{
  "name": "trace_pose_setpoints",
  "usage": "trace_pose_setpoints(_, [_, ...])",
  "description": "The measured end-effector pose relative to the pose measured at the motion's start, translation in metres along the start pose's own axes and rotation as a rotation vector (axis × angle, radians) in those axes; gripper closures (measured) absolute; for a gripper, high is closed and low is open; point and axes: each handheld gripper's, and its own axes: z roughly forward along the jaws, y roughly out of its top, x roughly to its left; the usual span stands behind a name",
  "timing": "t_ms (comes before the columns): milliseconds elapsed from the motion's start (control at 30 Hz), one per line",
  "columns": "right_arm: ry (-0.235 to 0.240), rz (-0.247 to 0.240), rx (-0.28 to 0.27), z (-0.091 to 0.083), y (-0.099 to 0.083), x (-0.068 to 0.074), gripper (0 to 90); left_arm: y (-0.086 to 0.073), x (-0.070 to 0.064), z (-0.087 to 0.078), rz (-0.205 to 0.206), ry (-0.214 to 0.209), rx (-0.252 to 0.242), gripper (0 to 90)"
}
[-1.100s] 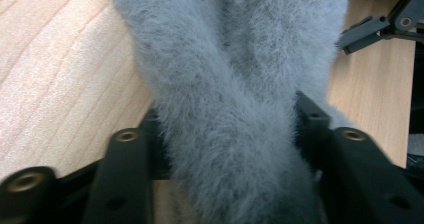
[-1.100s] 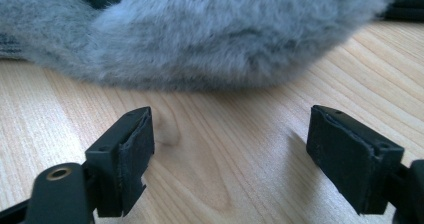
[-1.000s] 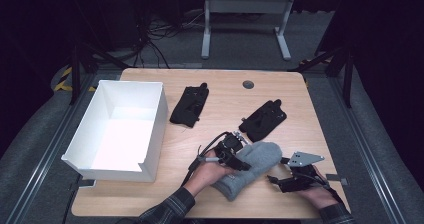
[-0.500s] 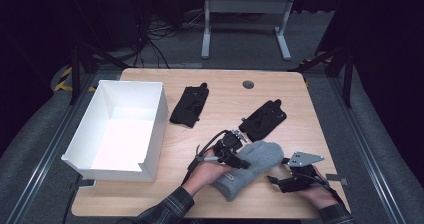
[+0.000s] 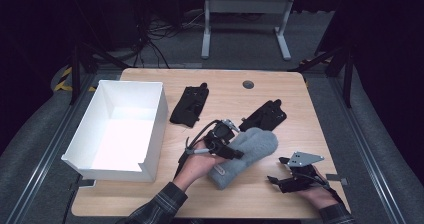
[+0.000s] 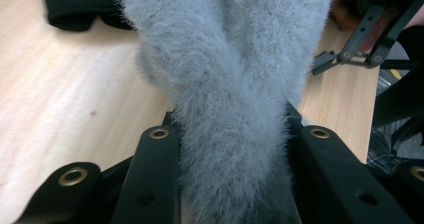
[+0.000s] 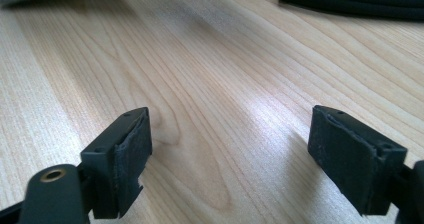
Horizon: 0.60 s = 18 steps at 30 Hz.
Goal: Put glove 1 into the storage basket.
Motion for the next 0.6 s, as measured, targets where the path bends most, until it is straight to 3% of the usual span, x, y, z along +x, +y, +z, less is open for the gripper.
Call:
trace_pose_setpoints(433, [-0.001, 0.0, 0.0, 0.0, 0.0, 0.0, 18.2, 0.012, 0.002, -0.047, -0.014, 0.057, -0.043, 66.8])
trace_pose_setpoints(600, [-0.001, 0.0, 0.0, 0.0, 0.0, 0.0, 18.2, 0.018, 0.003, -0.073, -0.021, 0.077, -0.057, 66.7])
